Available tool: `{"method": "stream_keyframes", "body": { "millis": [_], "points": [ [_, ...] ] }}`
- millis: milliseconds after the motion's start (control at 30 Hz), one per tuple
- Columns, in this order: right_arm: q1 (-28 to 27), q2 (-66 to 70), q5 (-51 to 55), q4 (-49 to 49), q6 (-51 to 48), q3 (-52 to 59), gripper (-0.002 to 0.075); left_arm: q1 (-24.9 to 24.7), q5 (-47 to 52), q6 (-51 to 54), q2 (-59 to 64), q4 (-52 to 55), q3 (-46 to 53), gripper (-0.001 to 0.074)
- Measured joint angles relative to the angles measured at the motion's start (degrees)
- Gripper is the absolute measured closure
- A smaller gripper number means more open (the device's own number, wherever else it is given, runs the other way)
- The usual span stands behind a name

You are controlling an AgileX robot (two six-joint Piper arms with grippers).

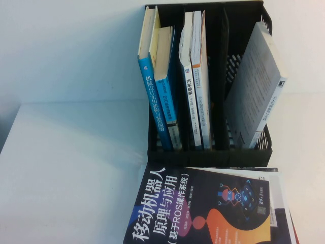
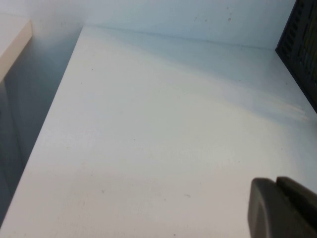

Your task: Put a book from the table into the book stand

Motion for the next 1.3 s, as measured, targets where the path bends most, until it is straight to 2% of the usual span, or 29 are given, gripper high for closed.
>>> {"method": "stream_keyframes", "body": {
  "millis": [300,633,900,1300],
  "points": [
    [0.0,0.0,-1.3,1.7,0.1,0.2,0.0729,0.0,-2.5,0.6,0.0,-0.4,0.2,0.0738],
    [0.0,0.0,-14.1,8.3,0.9,0.5,0.0729,0.0,-6.7,0.8,0.0,-4.8,0.5,0.0738],
    [0.0,0.0,-18.6,9.9,2.4,0.5,0.0729,0.0,-17.4,-1.8,0.0,-11.5,0.5,0.0738],
    [0.0,0.0,-38.9,10.0,6.7,0.5,0.0729,0.0,-19.9,-2.8,0.0,-13.2,0.5,0.0738]
  ]
}}
